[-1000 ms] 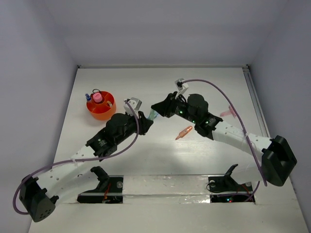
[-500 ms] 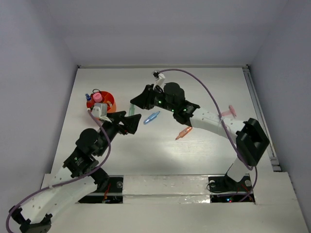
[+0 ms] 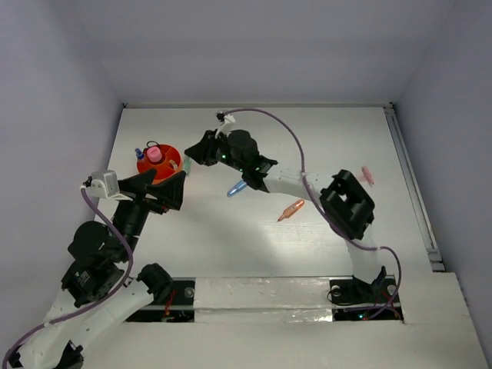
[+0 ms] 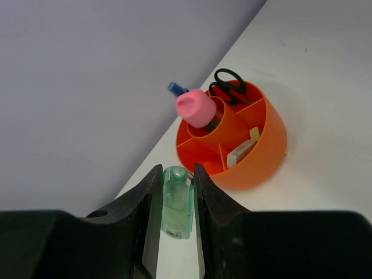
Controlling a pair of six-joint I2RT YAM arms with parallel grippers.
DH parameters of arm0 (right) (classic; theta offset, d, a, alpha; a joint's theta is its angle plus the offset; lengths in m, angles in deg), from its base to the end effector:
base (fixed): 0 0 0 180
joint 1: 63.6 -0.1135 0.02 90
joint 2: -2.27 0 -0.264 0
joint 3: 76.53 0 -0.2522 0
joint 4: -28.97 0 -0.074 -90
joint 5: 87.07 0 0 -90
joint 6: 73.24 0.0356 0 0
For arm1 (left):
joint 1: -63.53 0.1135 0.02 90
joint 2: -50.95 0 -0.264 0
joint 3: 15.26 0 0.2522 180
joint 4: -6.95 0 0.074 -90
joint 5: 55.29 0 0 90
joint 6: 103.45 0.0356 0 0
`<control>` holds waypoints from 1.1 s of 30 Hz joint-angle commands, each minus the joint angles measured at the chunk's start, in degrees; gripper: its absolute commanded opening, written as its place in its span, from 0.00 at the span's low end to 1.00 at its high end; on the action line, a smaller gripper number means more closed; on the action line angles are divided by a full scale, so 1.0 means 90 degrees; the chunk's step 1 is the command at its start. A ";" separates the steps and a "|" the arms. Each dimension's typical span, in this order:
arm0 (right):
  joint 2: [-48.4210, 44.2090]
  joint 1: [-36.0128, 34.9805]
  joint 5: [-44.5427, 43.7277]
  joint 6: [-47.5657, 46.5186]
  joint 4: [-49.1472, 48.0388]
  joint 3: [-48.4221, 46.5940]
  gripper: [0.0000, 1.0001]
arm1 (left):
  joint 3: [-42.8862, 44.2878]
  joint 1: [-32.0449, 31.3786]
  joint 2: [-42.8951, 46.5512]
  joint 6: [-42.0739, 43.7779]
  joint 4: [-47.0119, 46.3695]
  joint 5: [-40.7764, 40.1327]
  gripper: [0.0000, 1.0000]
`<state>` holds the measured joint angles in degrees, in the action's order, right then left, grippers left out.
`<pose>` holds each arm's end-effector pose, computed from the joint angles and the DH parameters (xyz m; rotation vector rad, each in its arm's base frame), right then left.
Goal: Sort the stationery into containers
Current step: Place the pen in the storage box.
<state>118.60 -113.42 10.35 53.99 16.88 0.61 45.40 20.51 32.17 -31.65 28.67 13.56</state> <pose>0.3137 0.3786 0.2887 -0.3015 1.7245 1.2567 0.0515 -0.0305 0.4038 -0.0570 1.2730 -0.7001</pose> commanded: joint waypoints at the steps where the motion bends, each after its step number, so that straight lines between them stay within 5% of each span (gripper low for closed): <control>1: 0.0530 -0.0381 -0.0686 -0.0755 -0.0916 -0.0704 0.00 | 0.0248 0.0015 -0.0285 0.0693 -0.0006 -0.0608 0.99; 11: 0.1809 -0.0685 -0.1645 -0.1754 -0.1279 -0.2042 0.00 | -0.0298 0.0473 -0.0130 0.0713 -0.0192 -0.0386 0.99; 19: 0.2455 -0.0743 -0.1664 -0.2008 -0.1103 -0.2814 0.00 | -0.0484 0.1928 -0.0305 0.0704 -0.0543 0.1155 0.99; 33: 0.2455 -0.0743 -0.1849 -0.2535 -0.1230 -0.2376 0.00 | -0.0562 0.2710 -0.0374 0.0596 -0.0709 0.1910 0.99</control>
<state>142.29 -120.11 -4.12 33.95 10.26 -21.79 40.83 44.38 29.43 -26.01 26.01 28.67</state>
